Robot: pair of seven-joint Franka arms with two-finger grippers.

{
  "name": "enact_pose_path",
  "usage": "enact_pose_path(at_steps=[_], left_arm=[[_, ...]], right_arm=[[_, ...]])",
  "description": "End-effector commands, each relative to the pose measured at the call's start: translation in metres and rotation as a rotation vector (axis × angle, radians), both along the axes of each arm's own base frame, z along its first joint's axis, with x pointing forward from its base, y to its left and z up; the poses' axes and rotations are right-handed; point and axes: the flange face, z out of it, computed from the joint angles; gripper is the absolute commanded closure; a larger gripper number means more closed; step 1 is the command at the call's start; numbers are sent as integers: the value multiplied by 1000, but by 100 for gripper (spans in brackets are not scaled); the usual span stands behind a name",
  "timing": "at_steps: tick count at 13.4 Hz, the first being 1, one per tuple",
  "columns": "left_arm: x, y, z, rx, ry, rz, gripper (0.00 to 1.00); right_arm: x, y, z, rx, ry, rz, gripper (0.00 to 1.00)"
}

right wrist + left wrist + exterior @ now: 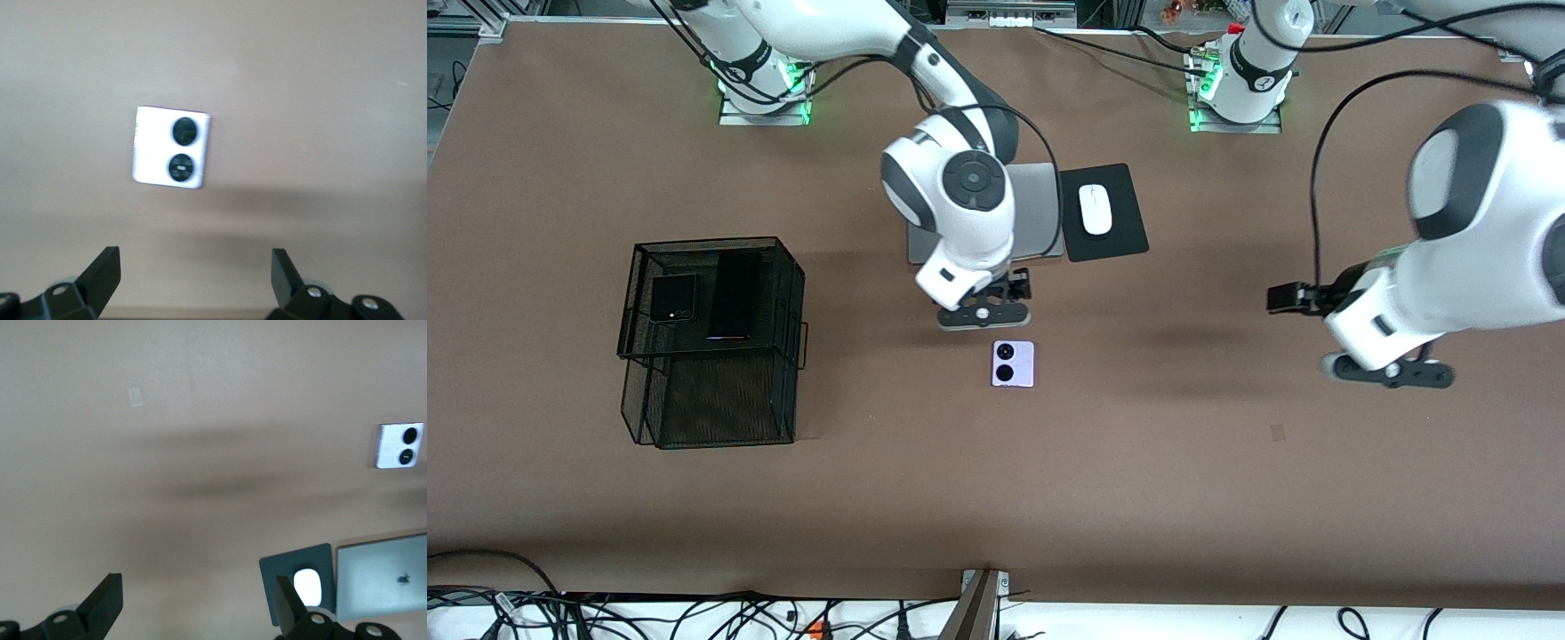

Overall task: Place phones with both arms
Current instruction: 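Grasp the white phone with the right gripper while the left gripper withdraws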

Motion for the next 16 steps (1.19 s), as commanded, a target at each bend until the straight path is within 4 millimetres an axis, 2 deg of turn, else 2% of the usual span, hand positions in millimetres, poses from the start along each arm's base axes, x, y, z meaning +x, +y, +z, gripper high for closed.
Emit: enact_pose_path(at_steps=[1,4,6,8,11,13,16], left_arm=[[-25,28,29,-8,-21,-18,0],[-34,55,35,82,-36,-88,0],[-46,78,37,79,-65,-59,0],[-68,88,38,77,-153,-38,0],[-90,92,43,89,-236,-29,0],[-103,94,43,132,-264,-43,0],[-103,99,38,137,-260,-31,0]], right_arm=[[-5,24,-26,19,-40,-1,0],[-6,29,-65,10,-76,-21,0],[-7,33,-76,16,-97,-8,0],[6,26,-83,52,-125,-59,0],[27,11,-81,93,-156,-143,0],[38,8,-82,124,-180,-201,0],[47,12,-100,142,-197,-325,0]])
